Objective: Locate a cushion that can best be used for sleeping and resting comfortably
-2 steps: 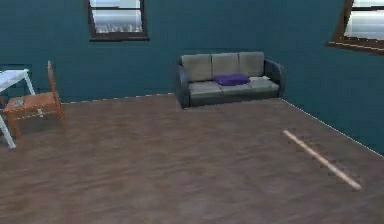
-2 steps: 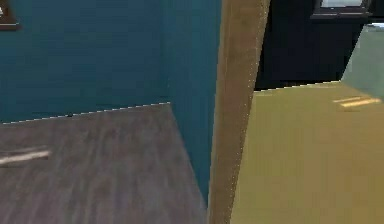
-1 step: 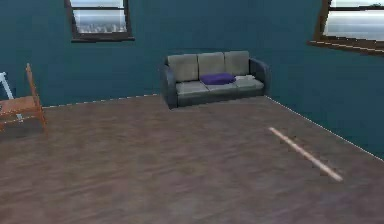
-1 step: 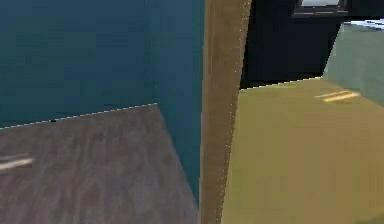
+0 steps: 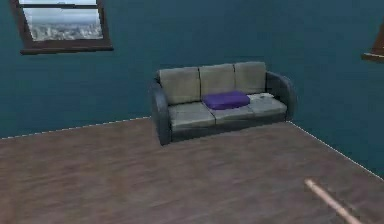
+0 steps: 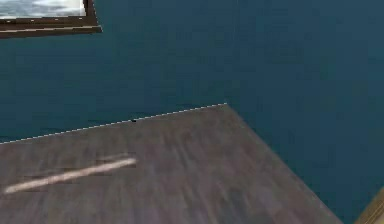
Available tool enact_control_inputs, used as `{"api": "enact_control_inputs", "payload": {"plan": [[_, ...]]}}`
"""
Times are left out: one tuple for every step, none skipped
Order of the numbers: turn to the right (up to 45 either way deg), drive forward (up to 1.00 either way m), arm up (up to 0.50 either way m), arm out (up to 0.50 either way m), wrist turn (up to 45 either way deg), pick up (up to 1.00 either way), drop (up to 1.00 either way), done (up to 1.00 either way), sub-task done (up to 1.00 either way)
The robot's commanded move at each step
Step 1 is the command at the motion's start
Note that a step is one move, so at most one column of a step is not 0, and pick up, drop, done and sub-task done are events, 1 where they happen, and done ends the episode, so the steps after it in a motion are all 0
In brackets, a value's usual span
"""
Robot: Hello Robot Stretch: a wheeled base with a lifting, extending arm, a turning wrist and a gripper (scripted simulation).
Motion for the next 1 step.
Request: {"api": "enact_control_inputs", "payload": {"plan": [[0.0, 1.00, 0.00, 0.00, 0.0, 0.00, 0.00, 0.00, 0.00]]}}
